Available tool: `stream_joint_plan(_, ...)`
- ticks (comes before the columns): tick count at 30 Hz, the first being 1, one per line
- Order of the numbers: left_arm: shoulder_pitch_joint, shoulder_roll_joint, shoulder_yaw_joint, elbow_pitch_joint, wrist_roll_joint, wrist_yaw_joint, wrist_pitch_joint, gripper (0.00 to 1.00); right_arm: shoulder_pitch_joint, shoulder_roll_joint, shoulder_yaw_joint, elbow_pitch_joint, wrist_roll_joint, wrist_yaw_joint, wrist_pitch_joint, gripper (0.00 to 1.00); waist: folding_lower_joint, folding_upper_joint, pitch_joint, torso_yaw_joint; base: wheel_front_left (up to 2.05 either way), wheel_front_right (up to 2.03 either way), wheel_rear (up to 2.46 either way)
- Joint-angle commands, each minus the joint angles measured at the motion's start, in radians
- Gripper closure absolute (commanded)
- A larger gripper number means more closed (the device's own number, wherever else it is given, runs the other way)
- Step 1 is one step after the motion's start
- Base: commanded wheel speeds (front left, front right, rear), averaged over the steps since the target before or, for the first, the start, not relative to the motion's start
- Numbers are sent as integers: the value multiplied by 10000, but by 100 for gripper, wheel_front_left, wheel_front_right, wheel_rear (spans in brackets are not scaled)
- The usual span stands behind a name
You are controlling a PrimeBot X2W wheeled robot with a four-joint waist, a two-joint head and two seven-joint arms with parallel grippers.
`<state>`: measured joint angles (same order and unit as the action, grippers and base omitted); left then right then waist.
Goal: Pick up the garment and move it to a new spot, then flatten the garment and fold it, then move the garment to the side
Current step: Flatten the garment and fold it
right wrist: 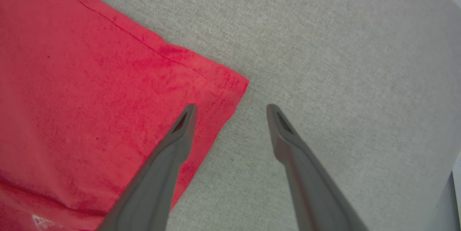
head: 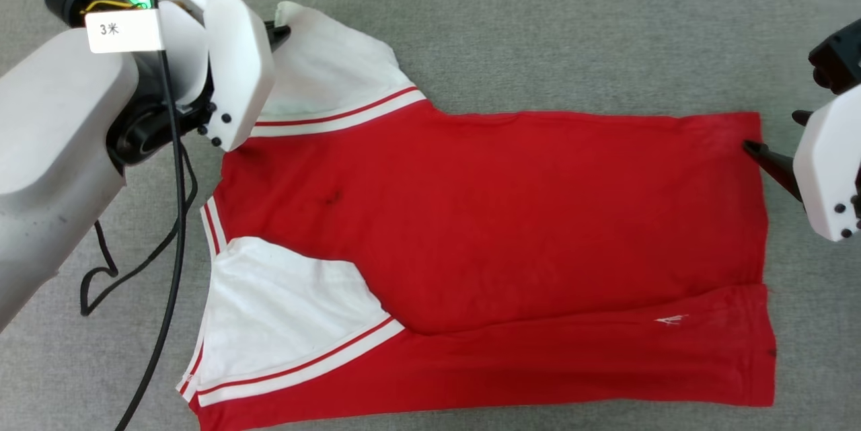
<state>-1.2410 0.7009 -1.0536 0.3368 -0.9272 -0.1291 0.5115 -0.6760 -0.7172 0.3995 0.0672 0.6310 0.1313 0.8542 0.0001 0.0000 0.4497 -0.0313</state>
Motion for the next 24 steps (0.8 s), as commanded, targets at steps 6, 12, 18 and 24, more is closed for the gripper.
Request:
stream_joint_plan(6,-359,-92,-207,-135,45,-2,-239,100,-676,381,852,1192,-152,-13,-39,0,-1,0,369,278,0,0,0)
stream_joint_plan(12,-581,-79,-406,-102,-5,-2,-432,100,-653,795,1725,2588,-193,-10,-429,0,-1,0,556,385,0,0,0)
stream_joint_plan(18,-527,6,-664,53,-130,-1,-677,100,-759,729,2422,3192,266,-9,-1054,100,-1,0,366,337,0,0,0)
stream_joint_plan(24,-166,34,-872,178,-361,-2,-1091,100,-785,444,2285,3241,650,-13,-2361,100,-1,0,-340,328,0,0,0)
